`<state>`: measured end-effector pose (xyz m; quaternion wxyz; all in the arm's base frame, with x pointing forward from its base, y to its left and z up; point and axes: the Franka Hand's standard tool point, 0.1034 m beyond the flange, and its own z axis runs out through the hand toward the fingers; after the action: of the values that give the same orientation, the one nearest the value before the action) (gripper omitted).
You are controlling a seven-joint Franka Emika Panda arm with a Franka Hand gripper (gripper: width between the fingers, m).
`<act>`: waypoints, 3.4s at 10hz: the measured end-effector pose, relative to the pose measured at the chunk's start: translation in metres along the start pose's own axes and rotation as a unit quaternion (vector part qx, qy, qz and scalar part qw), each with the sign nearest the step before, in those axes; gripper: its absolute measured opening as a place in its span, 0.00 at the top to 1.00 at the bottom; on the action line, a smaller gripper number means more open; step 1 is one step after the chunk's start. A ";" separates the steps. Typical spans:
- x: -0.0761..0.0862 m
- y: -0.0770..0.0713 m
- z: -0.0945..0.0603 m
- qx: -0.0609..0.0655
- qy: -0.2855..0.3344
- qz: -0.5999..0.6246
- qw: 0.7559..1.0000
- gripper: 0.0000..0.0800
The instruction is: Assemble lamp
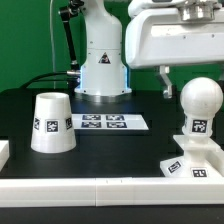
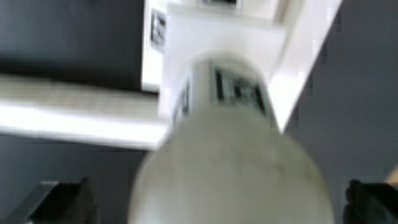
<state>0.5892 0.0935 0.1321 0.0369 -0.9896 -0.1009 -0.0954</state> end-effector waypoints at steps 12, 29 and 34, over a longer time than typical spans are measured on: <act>0.009 0.001 0.009 0.017 -0.093 0.006 0.996 0.28; 0.007 -0.009 0.009 -0.025 -0.093 0.507 0.856 0.28; 0.009 -0.007 0.011 -0.008 -0.098 0.690 0.717 0.28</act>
Offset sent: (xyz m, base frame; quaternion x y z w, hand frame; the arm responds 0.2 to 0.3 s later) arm 0.0116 -0.0032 -0.0021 0.0057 -0.0055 0.0026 1.0000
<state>0.5983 0.1033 0.1237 0.0745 -0.7886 0.6080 0.0536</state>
